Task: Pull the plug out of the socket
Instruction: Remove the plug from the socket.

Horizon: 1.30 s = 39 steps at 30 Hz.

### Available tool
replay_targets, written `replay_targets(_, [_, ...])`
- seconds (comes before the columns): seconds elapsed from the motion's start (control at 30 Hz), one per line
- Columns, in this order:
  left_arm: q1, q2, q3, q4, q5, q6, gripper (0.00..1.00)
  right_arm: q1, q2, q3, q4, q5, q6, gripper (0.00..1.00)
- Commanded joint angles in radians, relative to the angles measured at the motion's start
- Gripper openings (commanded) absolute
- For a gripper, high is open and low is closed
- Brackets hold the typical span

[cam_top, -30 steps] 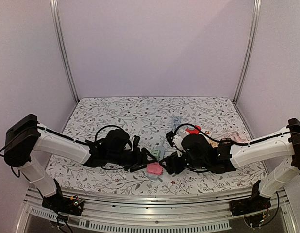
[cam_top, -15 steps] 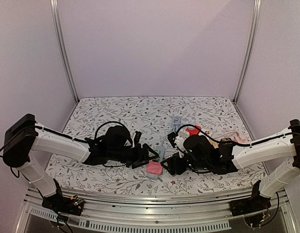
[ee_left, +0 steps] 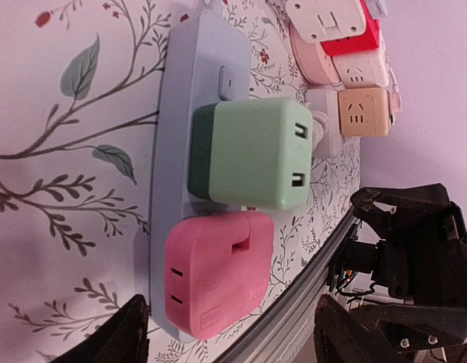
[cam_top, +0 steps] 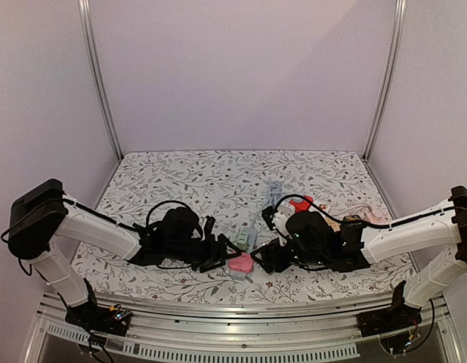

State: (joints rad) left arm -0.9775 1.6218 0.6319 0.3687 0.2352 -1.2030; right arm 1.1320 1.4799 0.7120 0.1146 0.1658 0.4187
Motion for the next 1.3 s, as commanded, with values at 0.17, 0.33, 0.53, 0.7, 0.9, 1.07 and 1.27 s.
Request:
replay_targets(0.17, [-0.014,0.061,0.018,0.062,0.047,-0.014,0.73,0.007,-0.014,-0.008,0.003,0.023,0.017,0.72])
replay_targets(0.33, [-0.021,0.071,0.027,0.068,0.073,-0.019,0.73,0.007,-0.012,-0.009,0.003,0.023,0.019,0.72])
replay_targets(0.53, [-0.028,0.074,0.025,0.074,0.079,-0.025,0.73,0.007,-0.015,-0.009,0.003,0.027,0.020,0.72])
replay_targets(0.7, [-0.029,0.057,0.023,0.093,0.077,-0.030,0.73,0.007,-0.013,-0.009,0.003,0.026,0.017,0.72])
replay_targets(0.9, [-0.030,0.027,0.022,0.109,0.079,-0.041,0.73,0.008,-0.009,-0.012,0.003,0.022,0.010,0.72])
replay_targets(1.07, [-0.030,0.003,0.022,0.114,0.072,-0.050,0.72,0.009,-0.006,-0.003,0.004,0.009,-0.015,0.69])
replay_targets(1.27, [-0.029,-0.003,0.022,0.107,0.062,-0.043,0.72,0.021,0.012,0.018,0.005,0.008,-0.050,0.67])
